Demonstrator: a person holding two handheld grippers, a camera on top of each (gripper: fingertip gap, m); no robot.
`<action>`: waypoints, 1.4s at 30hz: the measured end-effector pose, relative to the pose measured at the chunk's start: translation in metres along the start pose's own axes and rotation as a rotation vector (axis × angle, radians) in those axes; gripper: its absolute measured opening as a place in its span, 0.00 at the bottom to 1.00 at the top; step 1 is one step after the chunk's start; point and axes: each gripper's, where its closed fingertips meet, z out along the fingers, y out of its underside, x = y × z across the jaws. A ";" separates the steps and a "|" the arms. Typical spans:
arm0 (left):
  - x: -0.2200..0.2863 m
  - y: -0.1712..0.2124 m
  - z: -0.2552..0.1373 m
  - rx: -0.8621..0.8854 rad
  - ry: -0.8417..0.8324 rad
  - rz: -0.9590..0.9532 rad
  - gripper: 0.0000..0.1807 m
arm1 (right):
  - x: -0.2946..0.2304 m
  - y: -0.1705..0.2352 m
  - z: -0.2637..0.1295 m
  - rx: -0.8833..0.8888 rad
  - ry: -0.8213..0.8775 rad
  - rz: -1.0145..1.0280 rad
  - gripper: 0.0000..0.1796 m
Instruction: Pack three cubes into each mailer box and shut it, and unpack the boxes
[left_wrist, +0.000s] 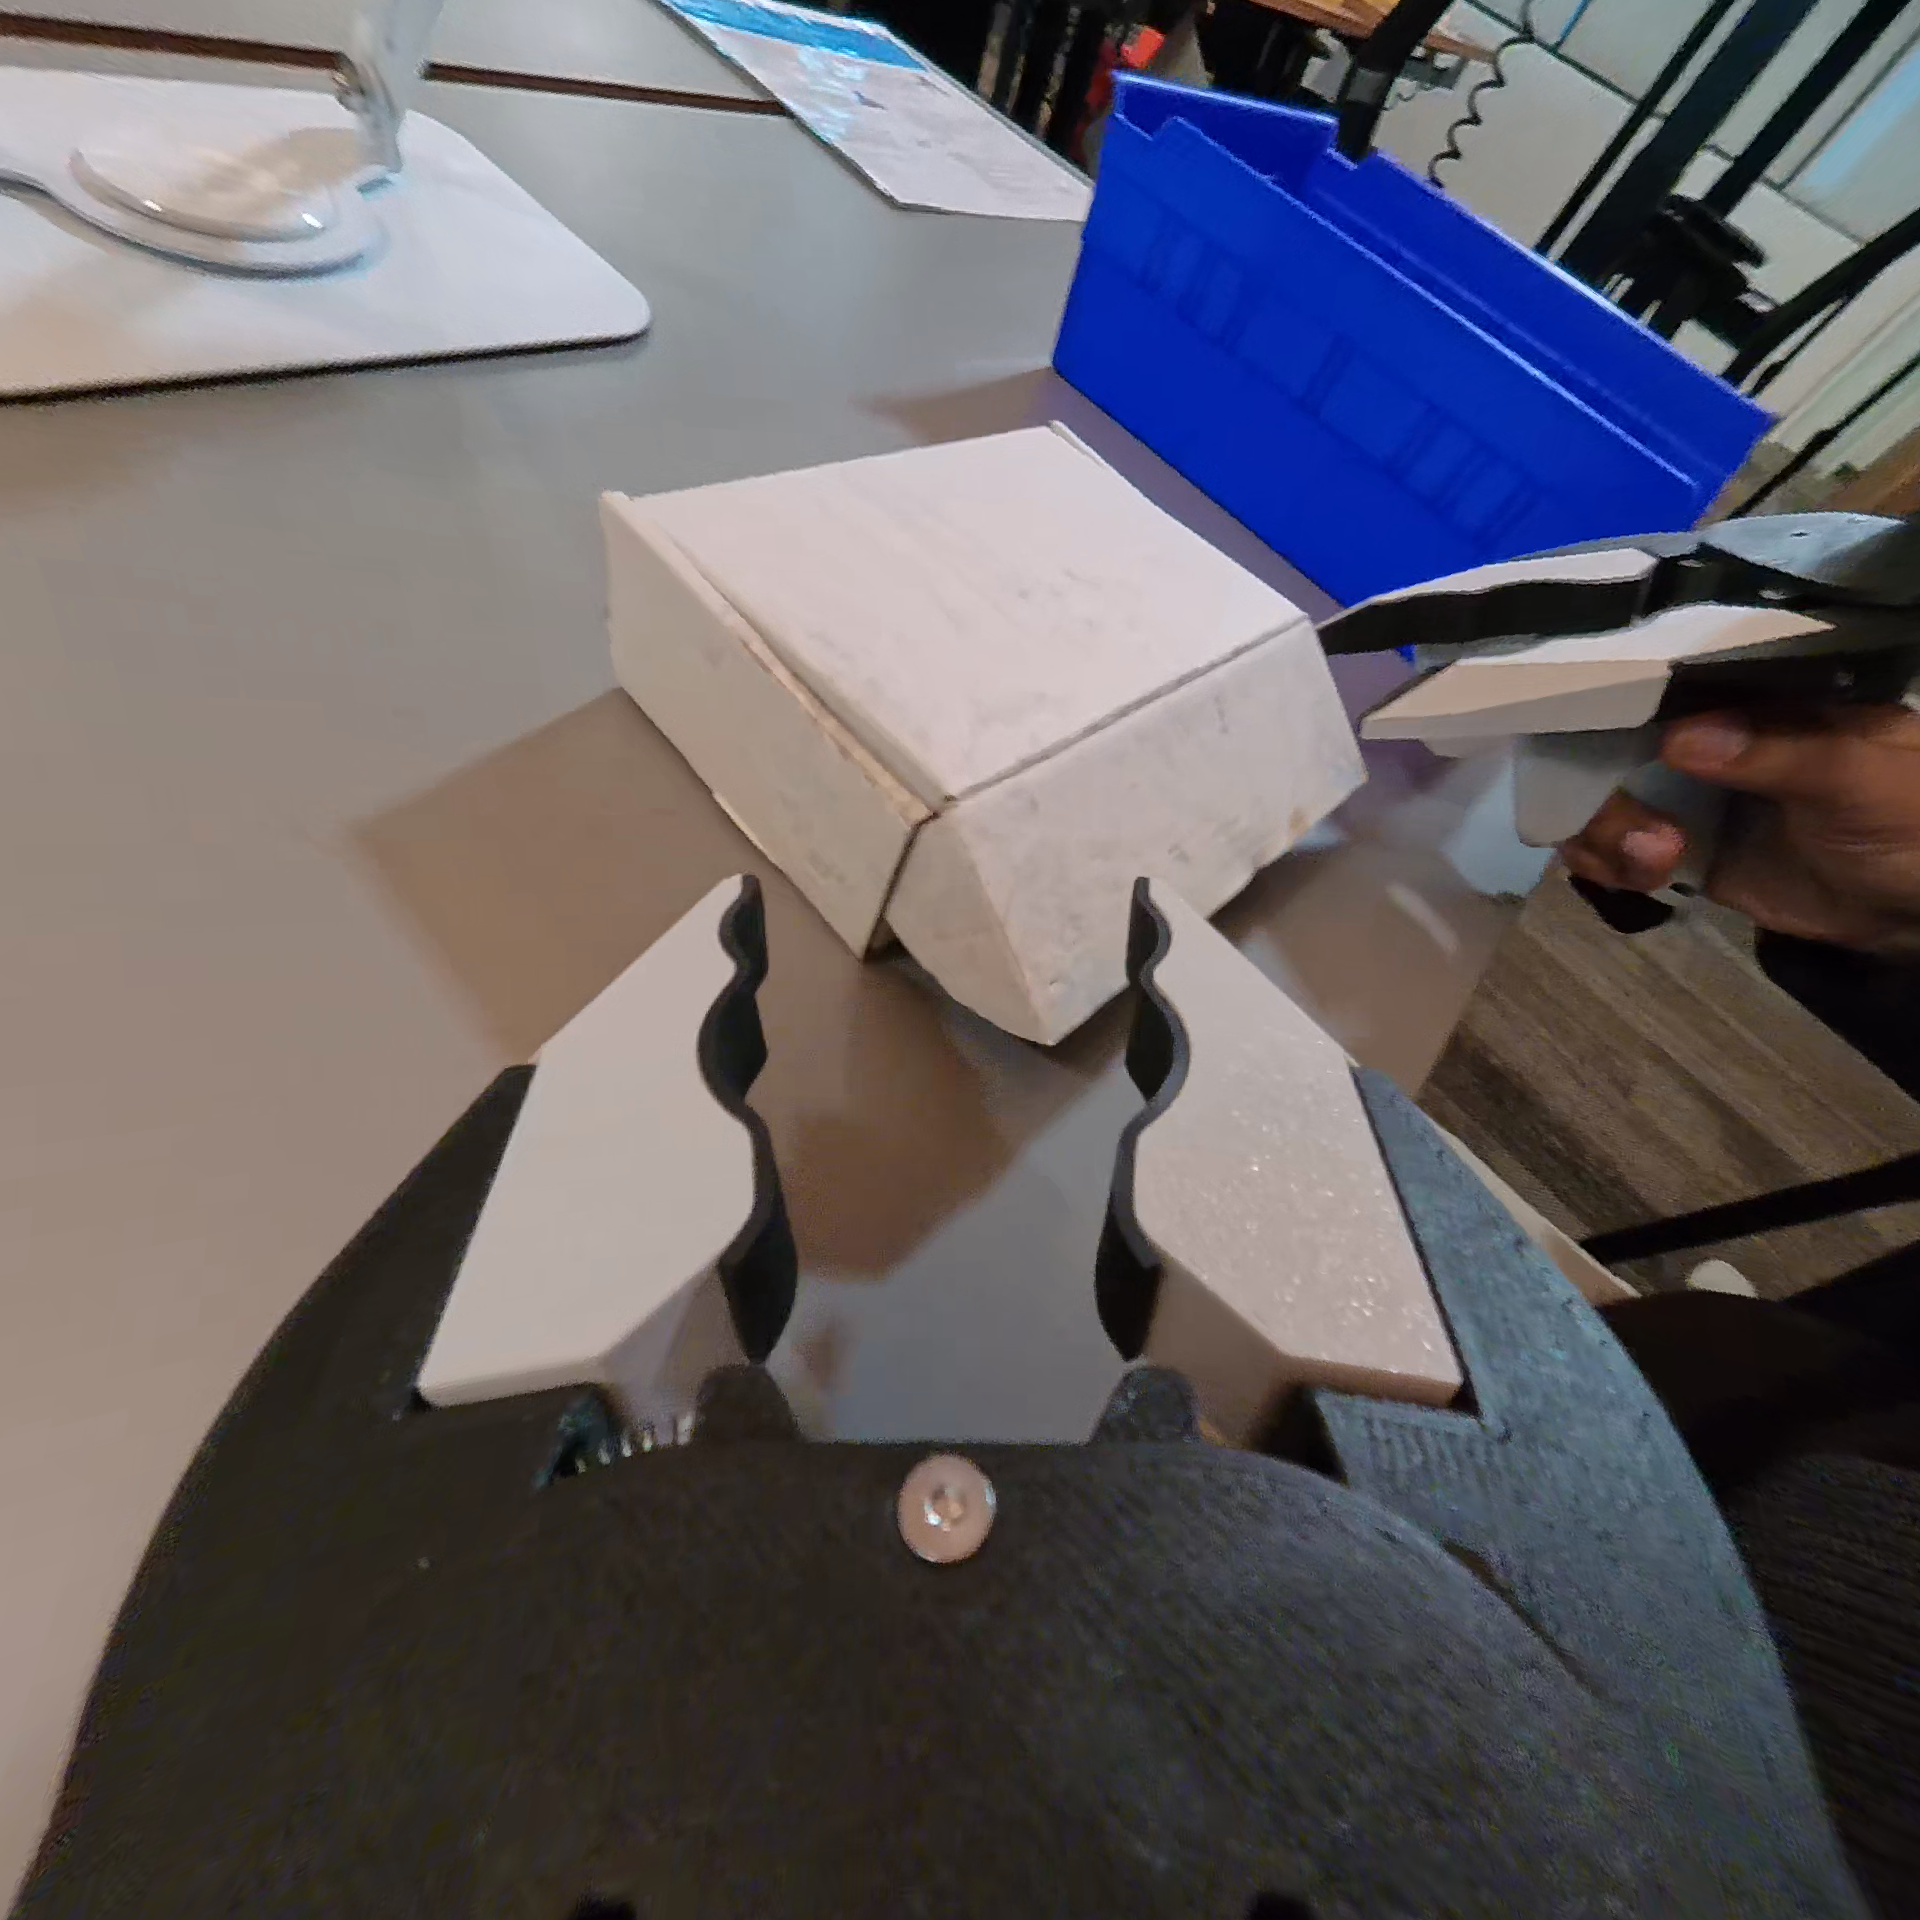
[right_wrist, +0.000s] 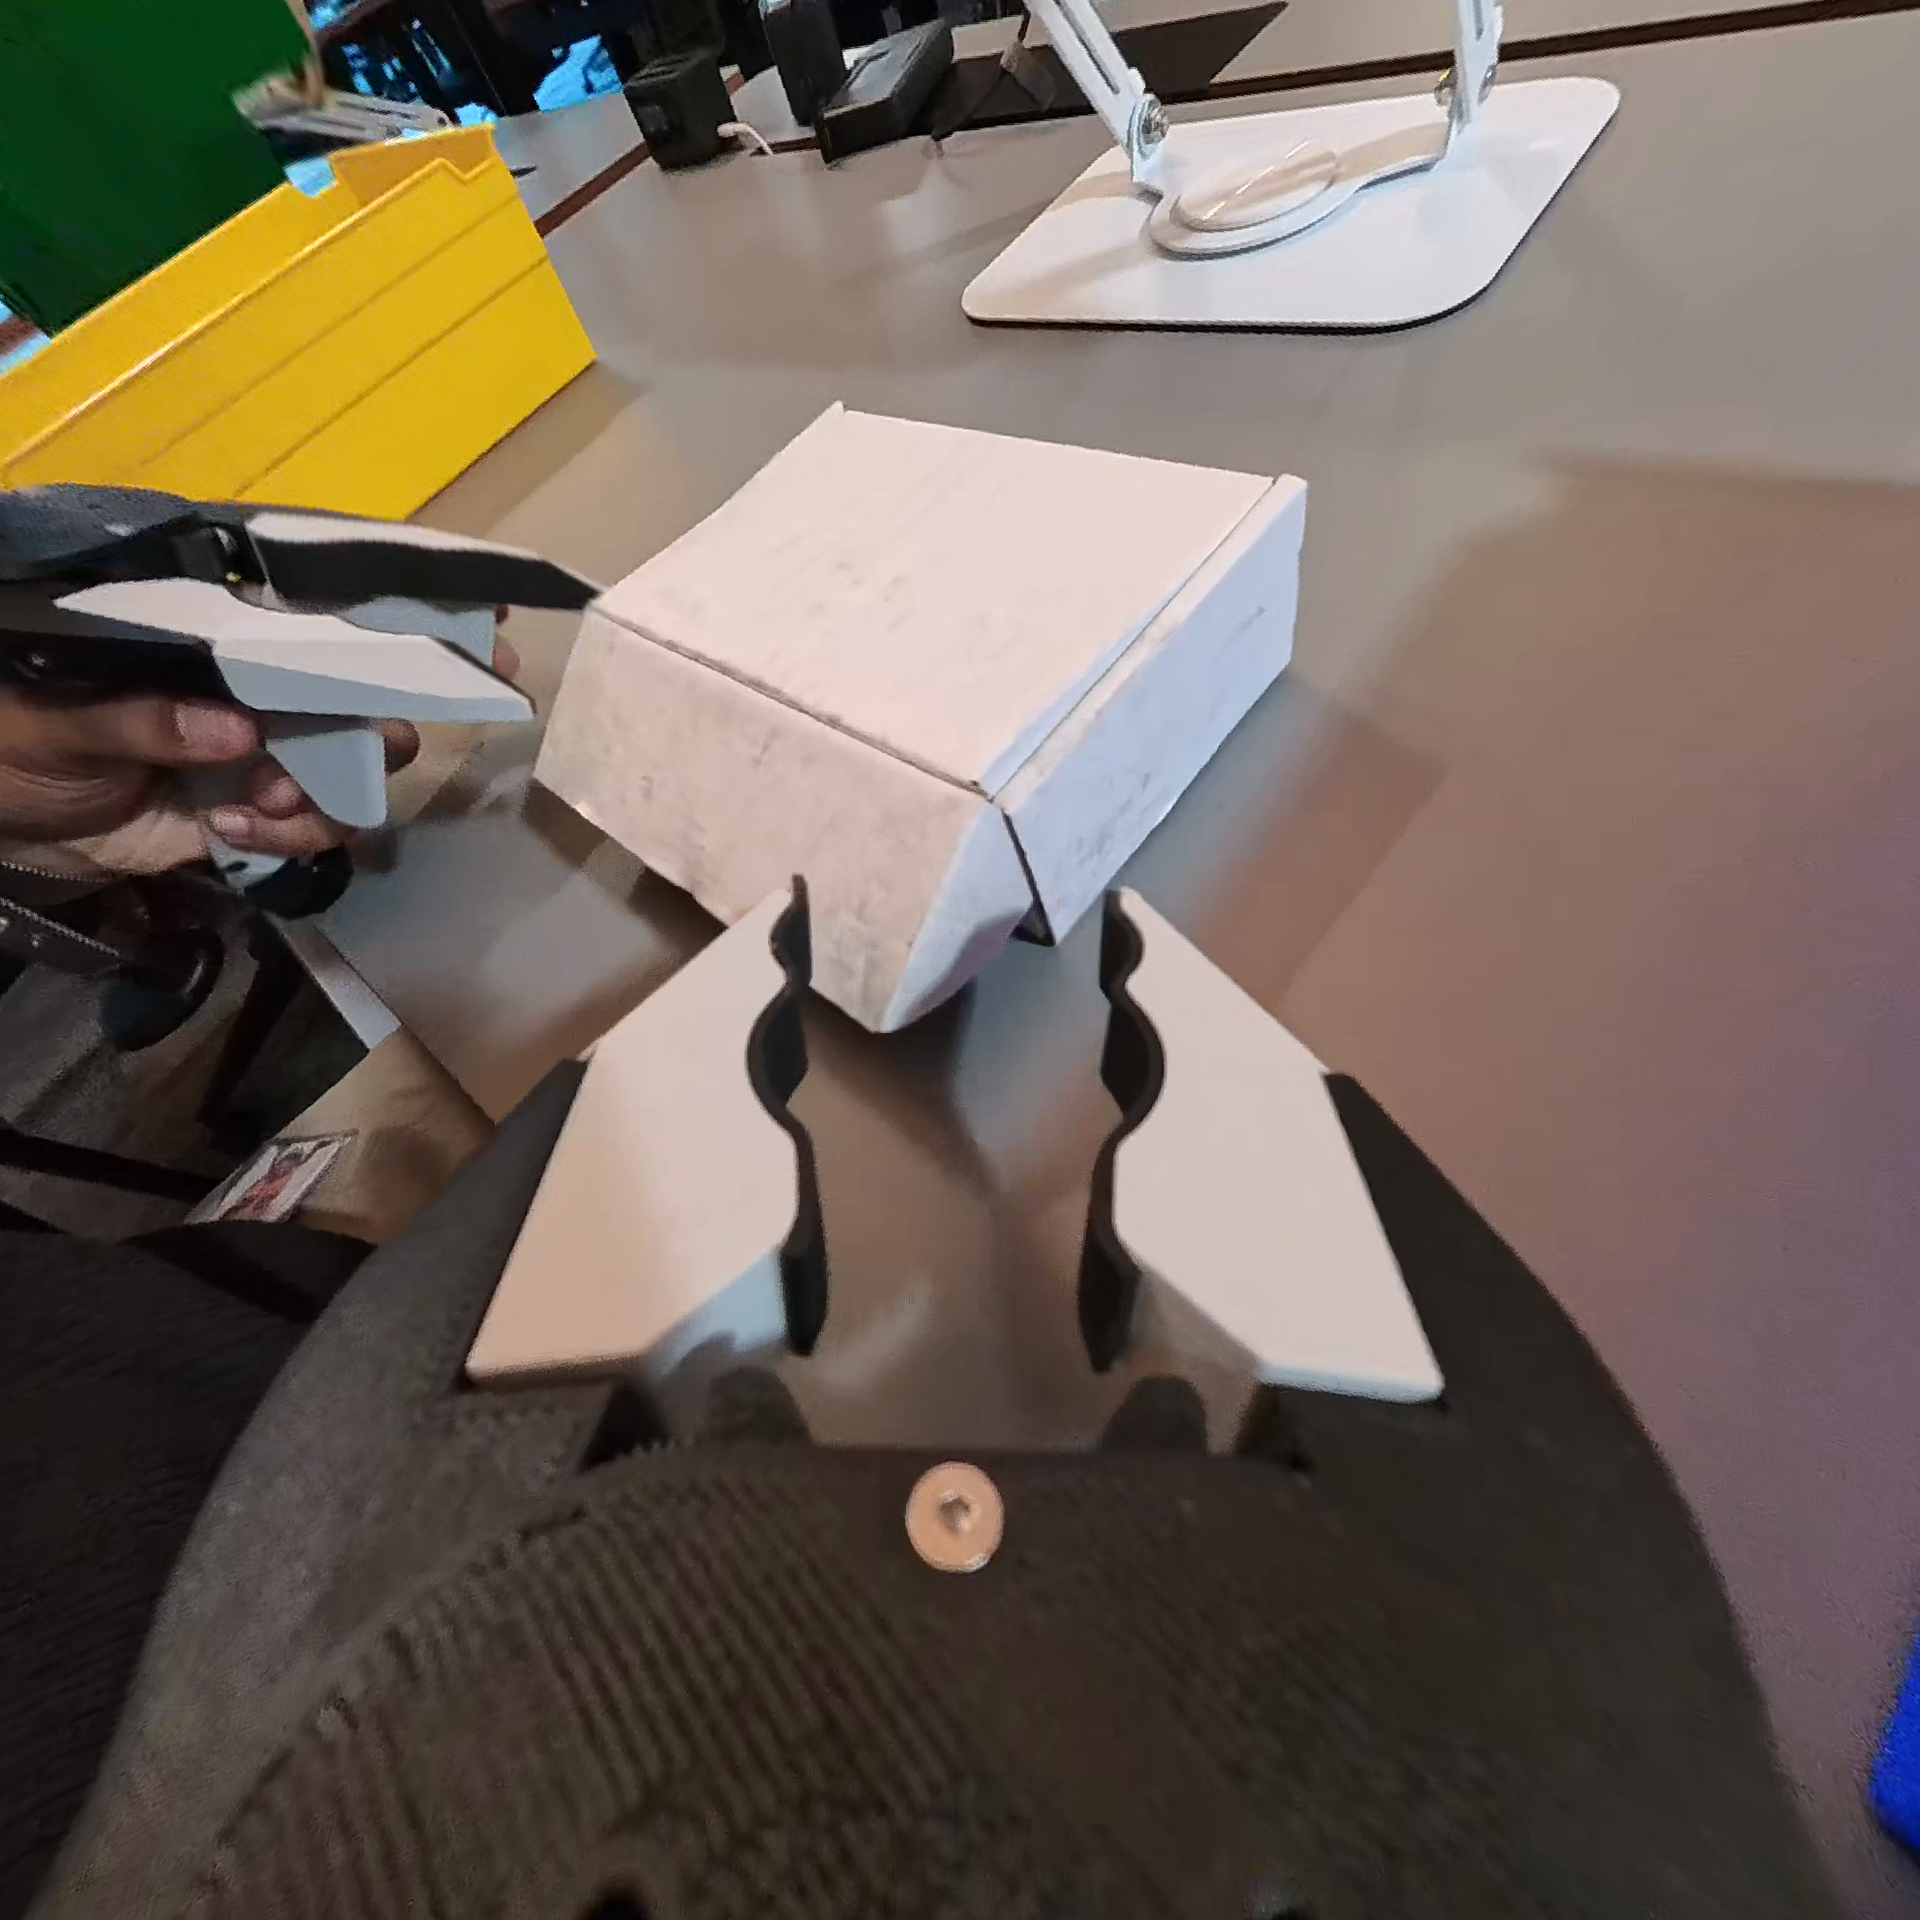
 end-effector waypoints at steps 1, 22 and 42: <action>-0.004 -0.001 0.001 -0.003 -0.012 0.010 0.40 | 0.002 0.003 0.002 -0.019 0.004 -0.002 0.32; 0.008 0.028 0.012 -0.253 0.171 0.229 0.25 | -0.010 0.025 0.013 -0.179 -0.176 -0.030 0.20; 0.014 0.036 0.003 -0.261 0.174 0.382 0.23 | -0.018 0.027 0.007 -0.175 -0.162 -0.147 0.20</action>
